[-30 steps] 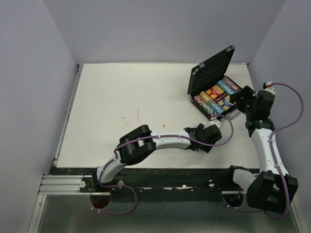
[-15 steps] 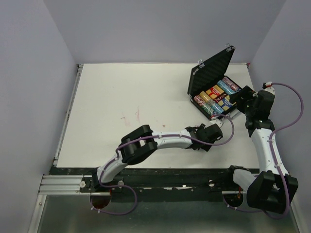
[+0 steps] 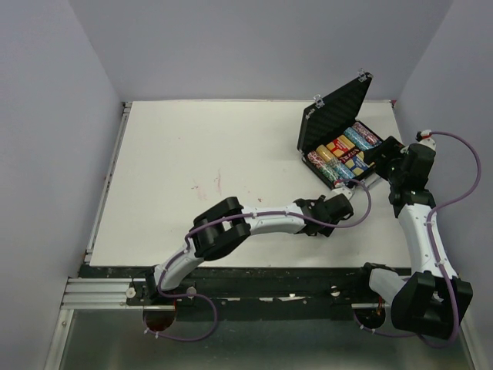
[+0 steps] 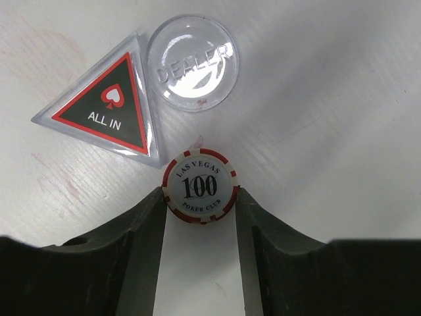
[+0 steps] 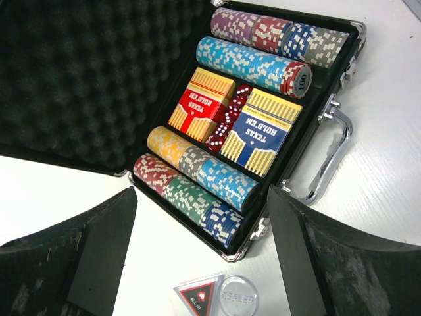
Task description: Pack up texas hold em set
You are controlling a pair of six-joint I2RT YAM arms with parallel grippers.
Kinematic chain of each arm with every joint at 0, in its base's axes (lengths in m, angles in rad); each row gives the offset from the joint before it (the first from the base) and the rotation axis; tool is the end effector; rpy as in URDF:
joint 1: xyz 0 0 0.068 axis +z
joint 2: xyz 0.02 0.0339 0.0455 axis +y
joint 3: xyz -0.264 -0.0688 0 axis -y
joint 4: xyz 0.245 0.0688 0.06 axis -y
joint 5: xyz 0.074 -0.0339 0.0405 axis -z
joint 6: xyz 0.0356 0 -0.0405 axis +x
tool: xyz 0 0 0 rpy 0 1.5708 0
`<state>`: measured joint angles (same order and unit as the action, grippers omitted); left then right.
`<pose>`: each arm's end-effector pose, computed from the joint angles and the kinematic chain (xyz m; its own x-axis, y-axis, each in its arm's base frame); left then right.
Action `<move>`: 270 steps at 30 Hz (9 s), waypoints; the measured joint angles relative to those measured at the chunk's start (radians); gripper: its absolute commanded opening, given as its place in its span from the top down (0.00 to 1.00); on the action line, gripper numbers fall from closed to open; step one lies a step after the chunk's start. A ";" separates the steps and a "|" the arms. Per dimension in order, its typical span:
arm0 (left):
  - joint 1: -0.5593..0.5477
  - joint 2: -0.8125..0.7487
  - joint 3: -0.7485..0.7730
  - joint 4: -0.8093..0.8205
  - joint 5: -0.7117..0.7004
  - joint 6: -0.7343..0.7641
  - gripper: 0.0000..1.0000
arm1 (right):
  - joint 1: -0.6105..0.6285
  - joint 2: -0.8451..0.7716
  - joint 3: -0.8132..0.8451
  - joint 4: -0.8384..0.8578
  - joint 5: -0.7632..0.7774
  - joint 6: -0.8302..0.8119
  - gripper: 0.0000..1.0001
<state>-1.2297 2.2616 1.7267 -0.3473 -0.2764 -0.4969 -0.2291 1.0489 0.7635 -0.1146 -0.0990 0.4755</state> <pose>0.1759 -0.4664 0.1601 -0.6316 0.4083 -0.6590 0.6229 0.7734 -0.1177 0.2357 -0.0513 0.2883 -0.2743 0.5317 -0.8013 0.2957 0.8395 0.4559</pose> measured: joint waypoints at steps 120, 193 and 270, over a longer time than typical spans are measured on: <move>0.089 -0.470 -1.146 1.383 0.017 0.096 0.01 | 0.037 0.750 0.509 -0.122 0.465 -0.032 0.99; 0.134 -0.412 -1.102 1.390 0.083 0.069 0.02 | 0.019 0.810 0.565 -0.137 0.324 -0.024 0.37; 0.009 -0.031 -0.095 0.127 -0.019 0.055 0.62 | 0.020 0.032 0.063 -0.111 -0.008 0.030 0.25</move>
<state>-1.2205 2.2303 1.6318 -0.2207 -0.2958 -0.4419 -0.2092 1.0809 0.8265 -0.2256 -0.1066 0.5053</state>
